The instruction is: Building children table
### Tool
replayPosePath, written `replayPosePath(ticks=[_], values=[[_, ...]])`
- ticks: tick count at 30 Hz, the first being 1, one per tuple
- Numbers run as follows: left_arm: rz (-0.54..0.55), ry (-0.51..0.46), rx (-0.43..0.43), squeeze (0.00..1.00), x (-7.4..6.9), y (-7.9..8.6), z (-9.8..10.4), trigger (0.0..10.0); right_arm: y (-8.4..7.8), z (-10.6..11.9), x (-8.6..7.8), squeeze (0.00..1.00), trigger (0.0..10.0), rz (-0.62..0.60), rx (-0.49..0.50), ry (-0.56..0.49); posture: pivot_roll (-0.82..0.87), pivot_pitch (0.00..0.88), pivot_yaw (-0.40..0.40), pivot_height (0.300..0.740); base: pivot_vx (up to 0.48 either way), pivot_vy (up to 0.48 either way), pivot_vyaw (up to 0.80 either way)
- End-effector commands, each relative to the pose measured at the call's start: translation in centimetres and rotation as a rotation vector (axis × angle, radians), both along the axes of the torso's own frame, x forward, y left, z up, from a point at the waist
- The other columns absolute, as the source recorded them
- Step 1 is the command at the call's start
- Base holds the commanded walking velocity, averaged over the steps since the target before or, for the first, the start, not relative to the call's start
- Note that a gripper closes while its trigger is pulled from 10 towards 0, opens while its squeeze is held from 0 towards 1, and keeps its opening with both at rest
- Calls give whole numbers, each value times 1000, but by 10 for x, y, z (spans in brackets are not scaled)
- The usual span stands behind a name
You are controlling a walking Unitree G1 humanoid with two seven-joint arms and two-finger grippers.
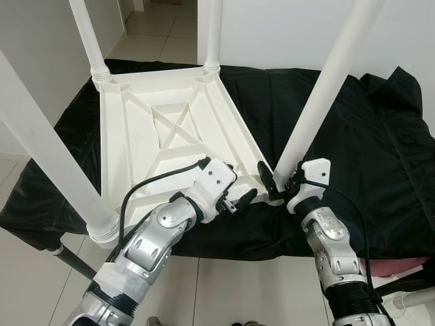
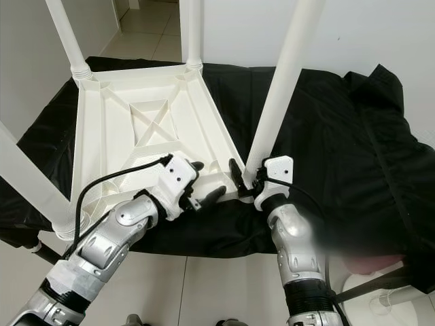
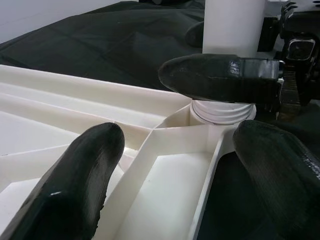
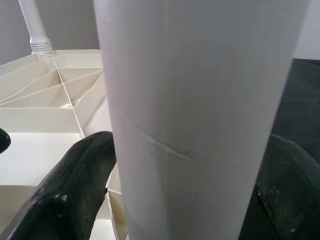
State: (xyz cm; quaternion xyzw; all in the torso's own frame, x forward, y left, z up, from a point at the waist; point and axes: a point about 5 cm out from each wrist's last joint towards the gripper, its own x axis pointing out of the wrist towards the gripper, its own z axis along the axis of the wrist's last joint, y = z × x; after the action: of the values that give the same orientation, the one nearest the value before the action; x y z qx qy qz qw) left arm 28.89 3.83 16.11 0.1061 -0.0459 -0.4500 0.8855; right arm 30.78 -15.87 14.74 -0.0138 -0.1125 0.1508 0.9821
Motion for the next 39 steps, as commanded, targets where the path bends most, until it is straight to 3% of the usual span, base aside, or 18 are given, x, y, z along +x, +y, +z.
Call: replayPosePath(ticks=[1,18,39], values=[[-110,13,15,0,-7,-4,-1,10000,0,-2,0,0,10000,1,-10,8,-19,88,-3,740,0,0,0],[-121,89,-3,0,-13,0,-4,10000,1,-6,-6,0,10000,-1,-29,13,-50,102,21,740,0,0,0],[-83,87,-6,0,-14,4,1,10000,7,2,2,0,10000,62,-82,-6,-51,106,-4,740,0,0,0]])
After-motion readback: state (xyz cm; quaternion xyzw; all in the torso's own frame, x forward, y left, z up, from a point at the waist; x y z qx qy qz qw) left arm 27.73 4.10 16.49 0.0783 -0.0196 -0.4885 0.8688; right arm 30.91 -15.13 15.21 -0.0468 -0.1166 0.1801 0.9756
